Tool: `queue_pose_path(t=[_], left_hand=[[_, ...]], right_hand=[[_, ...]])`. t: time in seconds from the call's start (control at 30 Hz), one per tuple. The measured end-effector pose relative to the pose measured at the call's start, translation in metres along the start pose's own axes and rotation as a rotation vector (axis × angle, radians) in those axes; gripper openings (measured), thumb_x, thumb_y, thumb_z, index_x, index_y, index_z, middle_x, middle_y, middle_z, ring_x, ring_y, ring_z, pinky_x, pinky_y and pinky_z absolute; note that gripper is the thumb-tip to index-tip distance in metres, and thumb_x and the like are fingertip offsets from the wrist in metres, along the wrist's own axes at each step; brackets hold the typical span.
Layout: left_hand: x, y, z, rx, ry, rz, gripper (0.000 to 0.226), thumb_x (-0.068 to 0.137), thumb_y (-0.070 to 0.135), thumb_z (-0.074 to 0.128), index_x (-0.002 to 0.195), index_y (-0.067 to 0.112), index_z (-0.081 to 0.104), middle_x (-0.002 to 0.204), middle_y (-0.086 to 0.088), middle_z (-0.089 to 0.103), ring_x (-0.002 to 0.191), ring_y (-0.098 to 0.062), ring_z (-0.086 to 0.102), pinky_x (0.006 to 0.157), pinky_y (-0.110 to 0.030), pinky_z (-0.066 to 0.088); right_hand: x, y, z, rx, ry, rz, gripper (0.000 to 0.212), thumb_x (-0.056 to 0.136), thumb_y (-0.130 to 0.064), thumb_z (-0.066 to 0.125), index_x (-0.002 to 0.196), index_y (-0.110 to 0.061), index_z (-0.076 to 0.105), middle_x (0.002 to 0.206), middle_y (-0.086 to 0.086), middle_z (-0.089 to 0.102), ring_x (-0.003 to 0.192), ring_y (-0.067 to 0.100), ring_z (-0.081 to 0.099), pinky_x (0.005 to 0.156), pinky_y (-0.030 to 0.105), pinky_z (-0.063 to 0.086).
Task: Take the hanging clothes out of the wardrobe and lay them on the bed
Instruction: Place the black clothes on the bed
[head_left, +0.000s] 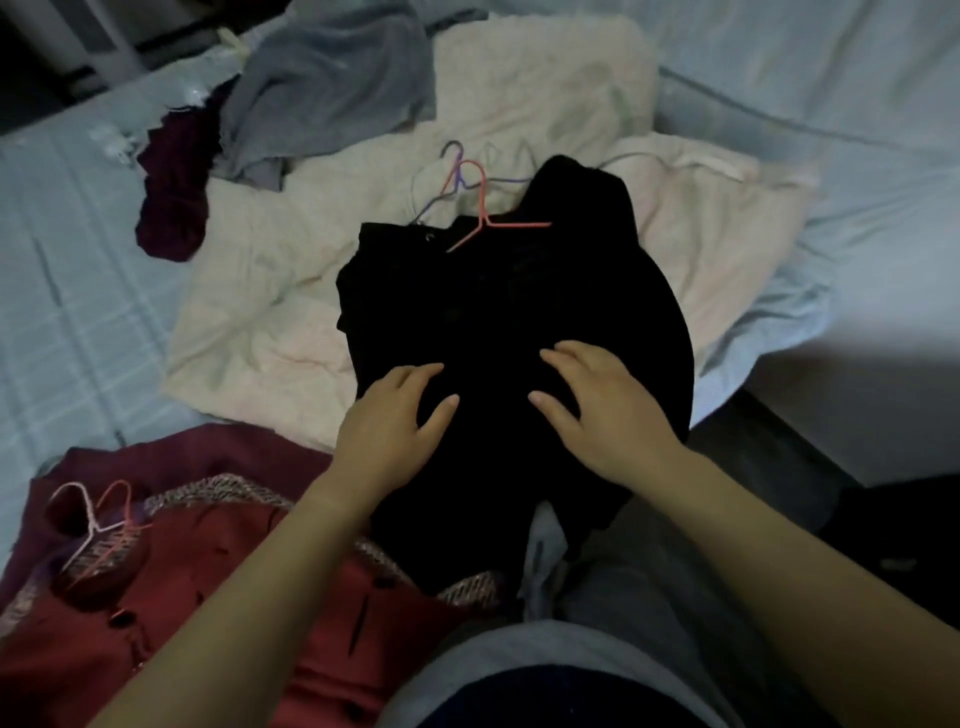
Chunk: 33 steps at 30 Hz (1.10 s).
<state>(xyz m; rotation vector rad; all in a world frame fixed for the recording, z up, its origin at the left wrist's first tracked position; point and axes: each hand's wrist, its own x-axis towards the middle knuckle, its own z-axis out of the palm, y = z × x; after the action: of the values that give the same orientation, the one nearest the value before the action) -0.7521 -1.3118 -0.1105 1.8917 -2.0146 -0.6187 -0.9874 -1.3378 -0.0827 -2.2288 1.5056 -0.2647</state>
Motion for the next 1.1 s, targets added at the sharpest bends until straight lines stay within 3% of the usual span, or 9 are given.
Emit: queue_pose_path(t=[0.37,0.47,0.53,0.63,0.77,0.97,1.1], left_hand=[[0.186,-0.007,0.023,-0.036,0.156,-0.25,0.042,0.093,0.034,0.052,0.13,0.014,0.053,0.13,-0.008,0.052,0.122,-0.026,0.047,0.1,-0.041,0.042],[0.215,-0.015,0.038,0.01,0.17,-0.374,0.046,0.094,0.039,0.046,0.132,0.014,0.051,0.134,-0.011,0.051,0.126,-0.029,0.043,0.106,-0.045,0.036],[0.228,-0.021,0.046,0.031,0.136,-0.435,0.051,0.09,0.048,0.038,0.123,0.016,0.059,0.12,-0.008,0.058,0.116,-0.028,0.051,0.098,-0.051,0.041],[0.226,-0.022,0.05,0.054,0.2,-0.427,0.042,0.088,0.044,0.042,0.1,0.012,0.066,0.09,-0.008,0.06,0.086,-0.03,0.058,0.076,-0.037,0.044],[0.2,-0.009,0.046,0.064,0.344,-0.411,0.043,0.09,0.046,0.037,0.088,0.014,0.066,0.075,-0.003,0.056,0.069,-0.024,0.056,0.061,-0.034,0.042],[0.146,0.027,0.04,0.054,0.53,-0.515,0.034,0.09,0.046,0.045,0.089,0.021,0.069,0.073,0.006,0.058,0.067,-0.014,0.057,0.062,-0.037,0.048],[0.099,0.062,0.046,0.013,0.67,-0.621,0.031,0.088,0.045,0.05,0.089,0.022,0.071,0.075,0.01,0.06,0.067,-0.01,0.058,0.064,-0.035,0.048]], right_hand=[[0.226,0.085,-0.045,-0.159,-0.037,-0.205,0.058,0.089,-0.037,0.058,0.138,-0.008,0.044,0.142,0.016,0.041,0.129,0.034,0.037,0.105,0.043,0.034],[0.255,0.103,-0.036,-0.184,-0.13,-0.251,0.055,0.089,-0.04,0.057,0.135,-0.011,0.047,0.132,0.012,0.049,0.117,0.033,0.045,0.092,0.044,0.044],[0.268,0.115,-0.028,-0.171,-0.112,-0.31,0.042,0.087,-0.037,0.062,0.122,-0.014,0.06,0.117,0.009,0.057,0.104,0.033,0.051,0.081,0.043,0.046],[0.274,0.126,-0.021,-0.071,-0.065,-0.361,0.021,0.083,-0.033,0.067,0.098,-0.019,0.071,0.099,0.004,0.059,0.091,0.029,0.053,0.073,0.041,0.046],[0.271,0.136,-0.018,0.081,-0.034,-0.462,0.03,0.083,-0.044,0.056,0.091,-0.021,0.073,0.094,-0.001,0.058,0.087,0.023,0.051,0.07,0.041,0.048],[0.253,0.129,-0.02,0.219,-0.028,-0.594,0.03,0.086,-0.044,0.052,0.095,-0.025,0.074,0.094,-0.004,0.053,0.085,0.009,0.04,0.069,0.026,0.042],[0.235,0.121,-0.022,0.308,-0.154,-0.692,0.031,0.087,-0.045,0.049,0.099,-0.028,0.071,0.091,-0.012,0.051,0.082,0.008,0.052,0.067,0.024,0.047]])
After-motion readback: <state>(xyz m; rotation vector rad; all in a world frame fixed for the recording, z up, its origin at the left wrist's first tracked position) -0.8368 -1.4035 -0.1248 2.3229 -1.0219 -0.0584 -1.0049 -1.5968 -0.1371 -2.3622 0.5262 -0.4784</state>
